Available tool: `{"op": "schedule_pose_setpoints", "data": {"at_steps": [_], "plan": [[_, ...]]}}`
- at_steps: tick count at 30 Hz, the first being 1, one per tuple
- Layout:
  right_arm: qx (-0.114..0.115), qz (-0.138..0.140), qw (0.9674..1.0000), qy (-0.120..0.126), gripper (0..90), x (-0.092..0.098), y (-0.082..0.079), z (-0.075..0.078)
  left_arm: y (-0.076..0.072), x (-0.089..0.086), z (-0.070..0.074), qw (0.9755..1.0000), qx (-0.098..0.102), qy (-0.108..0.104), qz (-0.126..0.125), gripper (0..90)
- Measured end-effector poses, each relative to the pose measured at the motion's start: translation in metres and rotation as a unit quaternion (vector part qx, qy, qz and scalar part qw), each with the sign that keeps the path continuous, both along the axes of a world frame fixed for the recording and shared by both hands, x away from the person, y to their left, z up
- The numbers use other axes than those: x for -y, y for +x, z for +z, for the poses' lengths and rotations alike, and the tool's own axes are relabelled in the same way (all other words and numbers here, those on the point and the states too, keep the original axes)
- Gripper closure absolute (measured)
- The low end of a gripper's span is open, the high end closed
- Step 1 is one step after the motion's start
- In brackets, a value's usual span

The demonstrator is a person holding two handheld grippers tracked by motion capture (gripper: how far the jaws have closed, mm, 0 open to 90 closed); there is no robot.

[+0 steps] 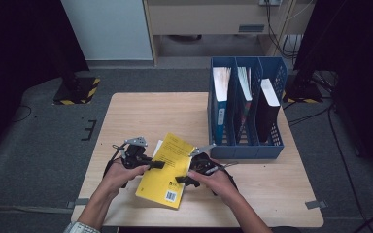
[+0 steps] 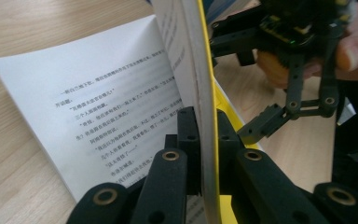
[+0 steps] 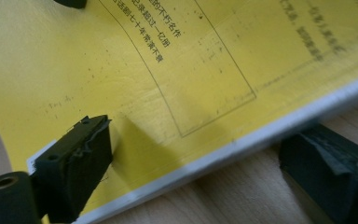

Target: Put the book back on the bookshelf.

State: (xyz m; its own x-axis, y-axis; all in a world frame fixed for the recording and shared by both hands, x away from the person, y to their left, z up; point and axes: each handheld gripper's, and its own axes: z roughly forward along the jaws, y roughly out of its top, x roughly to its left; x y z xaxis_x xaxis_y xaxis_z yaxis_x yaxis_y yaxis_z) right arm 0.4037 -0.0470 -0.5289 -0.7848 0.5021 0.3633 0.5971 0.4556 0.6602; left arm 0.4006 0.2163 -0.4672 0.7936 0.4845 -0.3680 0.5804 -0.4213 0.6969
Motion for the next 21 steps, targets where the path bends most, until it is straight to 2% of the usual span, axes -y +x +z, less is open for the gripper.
{"op": "schedule_pose_setpoints", "data": {"at_steps": [3, 9, 13, 21], "plan": [[-0.012, 0.003, 0.9999, 0.006, 8.4, 0.0, 0.002, 0.001, 0.0, 0.0, 0.002, 1.0, 0.002, 0.002, -0.003, 85.5], [-0.036, -0.002, 0.9986, 0.039, 21.7, 0.006, 0.007, 0.001, -0.001, -0.005, 0.002, 1.0, 0.005, 0.005, -0.005, 85.5], [-0.027, -0.007, 0.9989, 0.037, 28.2, 0.006, 0.008, 0.009, -0.001, -0.007, 0.002, 0.9995, 0.014, 0.029, -0.007, 85.1], [0.005, -0.01, 0.9991, 0.04, 39.1, 0.004, 0.01, 0.035, 0.0, -0.018, 0.003, 0.9997, 0.022, 0.013, 0.003, 85.1]]}}
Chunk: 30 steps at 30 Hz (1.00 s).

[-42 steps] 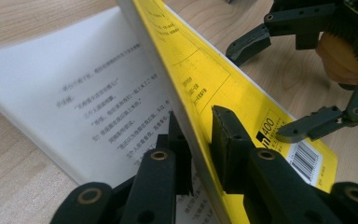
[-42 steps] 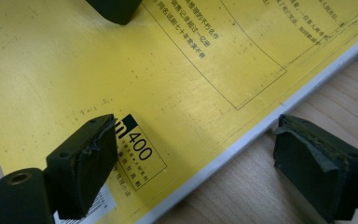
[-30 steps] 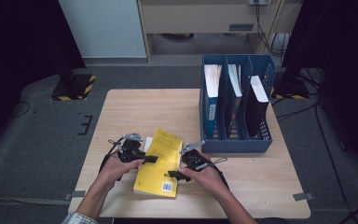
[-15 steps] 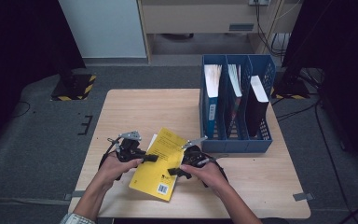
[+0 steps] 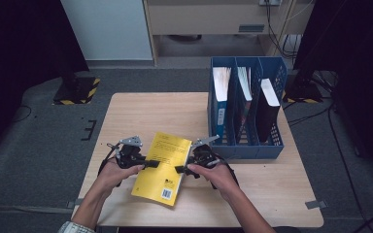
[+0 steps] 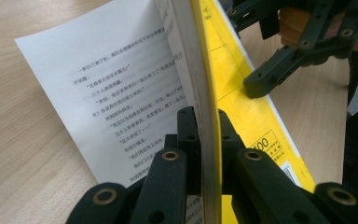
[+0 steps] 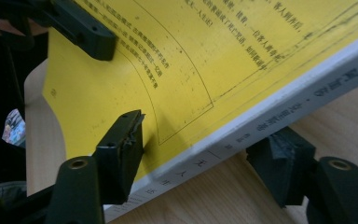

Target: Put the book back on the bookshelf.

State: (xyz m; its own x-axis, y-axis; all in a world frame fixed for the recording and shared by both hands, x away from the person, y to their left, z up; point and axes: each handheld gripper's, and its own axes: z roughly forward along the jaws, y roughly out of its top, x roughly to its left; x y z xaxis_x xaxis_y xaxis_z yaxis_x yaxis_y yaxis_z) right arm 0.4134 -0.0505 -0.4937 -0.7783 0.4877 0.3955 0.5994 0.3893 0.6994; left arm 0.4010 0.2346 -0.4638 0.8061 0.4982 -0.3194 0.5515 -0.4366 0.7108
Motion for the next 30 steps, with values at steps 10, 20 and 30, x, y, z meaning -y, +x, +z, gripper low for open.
{"op": "schedule_pose_setpoints", "data": {"at_steps": [10, 20, 30], "plan": [[0.044, 0.023, 0.9983, -0.031, 44.1, -0.023, 0.0, 0.03, 0.001, -0.006, 0.007, 0.9994, 0.019, -0.029, 0.01, 85.3], [0.072, 0.018, 0.9952, -0.064, 57.4, -0.035, 0.006, 0.048, 0.002, -0.012, 0.009, 0.9987, 0.022, -0.037, 0.028, 83.0], [0.108, 0.024, 0.9906, -0.08, 67.1, -0.038, 0.008, 0.068, 0.003, -0.018, 0.014, 0.997, 0.043, -0.033, 0.055, 73.4]]}}
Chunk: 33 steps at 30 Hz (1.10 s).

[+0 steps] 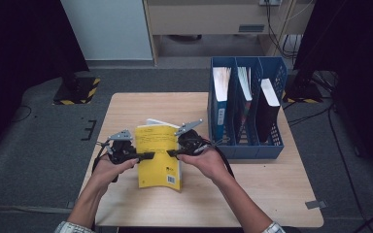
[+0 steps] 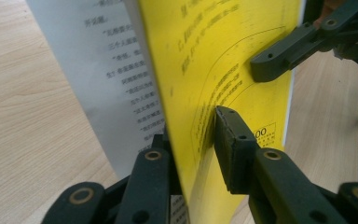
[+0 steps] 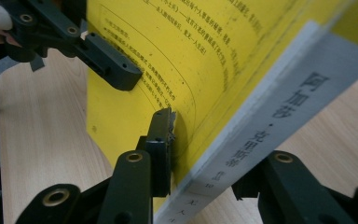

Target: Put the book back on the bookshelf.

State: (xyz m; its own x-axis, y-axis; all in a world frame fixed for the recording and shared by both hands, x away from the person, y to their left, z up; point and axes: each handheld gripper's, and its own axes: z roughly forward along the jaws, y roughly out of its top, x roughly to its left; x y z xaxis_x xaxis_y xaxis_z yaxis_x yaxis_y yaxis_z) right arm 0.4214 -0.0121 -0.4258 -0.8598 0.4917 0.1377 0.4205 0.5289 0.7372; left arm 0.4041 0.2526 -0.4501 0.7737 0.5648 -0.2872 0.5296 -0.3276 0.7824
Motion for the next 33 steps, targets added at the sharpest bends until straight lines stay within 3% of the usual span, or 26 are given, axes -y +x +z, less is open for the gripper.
{"op": "schedule_pose_setpoints", "data": {"at_steps": [10, 13, 25, 33], "plan": [[0.052, 0.0, 0.9985, -0.016, 73.4, 0.0, 0.0, 0.014, 0.002, -0.006, 0.002, 0.9993, 0.02, -0.018, 0.026, 68.5], [0.059, -0.003, 0.998, -0.022, 73.5, 0.0, -0.001, 0.016, 0.003, -0.008, 0.003, 0.9987, 0.021, -0.023, 0.04, 68.1], [0.074, 0.019, 0.9961, -0.044, 67.2, -0.005, -0.004, 0.024, 0.001, -0.007, 0.008, 0.9992, 0.023, -0.01, 0.031, 79.0], [0.069, 0.025, 0.9963, -0.043, 65.0, -0.008, 0.002, 0.028, 0.003, -0.008, 0.009, 0.9995, 0.019, -0.006, 0.023, 82.3]]}}
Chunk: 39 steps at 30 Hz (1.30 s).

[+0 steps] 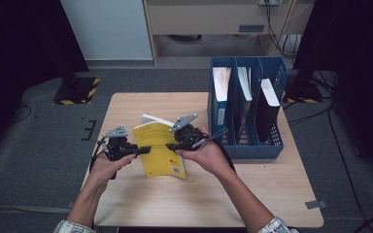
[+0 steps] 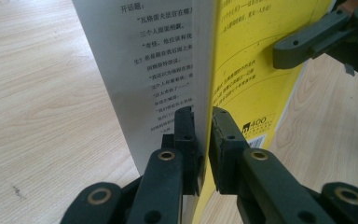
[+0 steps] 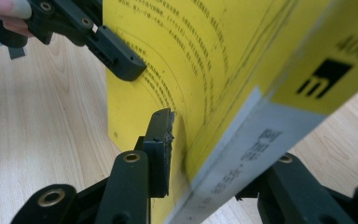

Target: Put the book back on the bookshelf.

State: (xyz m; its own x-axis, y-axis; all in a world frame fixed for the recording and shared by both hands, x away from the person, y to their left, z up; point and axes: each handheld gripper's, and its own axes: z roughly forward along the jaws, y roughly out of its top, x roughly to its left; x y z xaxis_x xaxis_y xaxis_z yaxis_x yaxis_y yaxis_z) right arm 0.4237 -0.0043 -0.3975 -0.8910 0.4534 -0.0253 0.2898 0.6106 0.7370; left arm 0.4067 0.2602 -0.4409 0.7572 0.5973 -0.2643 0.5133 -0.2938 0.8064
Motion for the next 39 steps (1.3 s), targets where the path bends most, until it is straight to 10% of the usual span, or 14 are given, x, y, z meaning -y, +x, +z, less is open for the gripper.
{"op": "schedule_pose_setpoints", "data": {"at_steps": [39], "plan": [[0.019, 0.009, 0.9996, 0.021, 70.9, -0.006, 0.007, 0.019, 0.0, 0.0, 0.002, 0.9999, 0.008, 0.009, -0.001, 83.4]]}}
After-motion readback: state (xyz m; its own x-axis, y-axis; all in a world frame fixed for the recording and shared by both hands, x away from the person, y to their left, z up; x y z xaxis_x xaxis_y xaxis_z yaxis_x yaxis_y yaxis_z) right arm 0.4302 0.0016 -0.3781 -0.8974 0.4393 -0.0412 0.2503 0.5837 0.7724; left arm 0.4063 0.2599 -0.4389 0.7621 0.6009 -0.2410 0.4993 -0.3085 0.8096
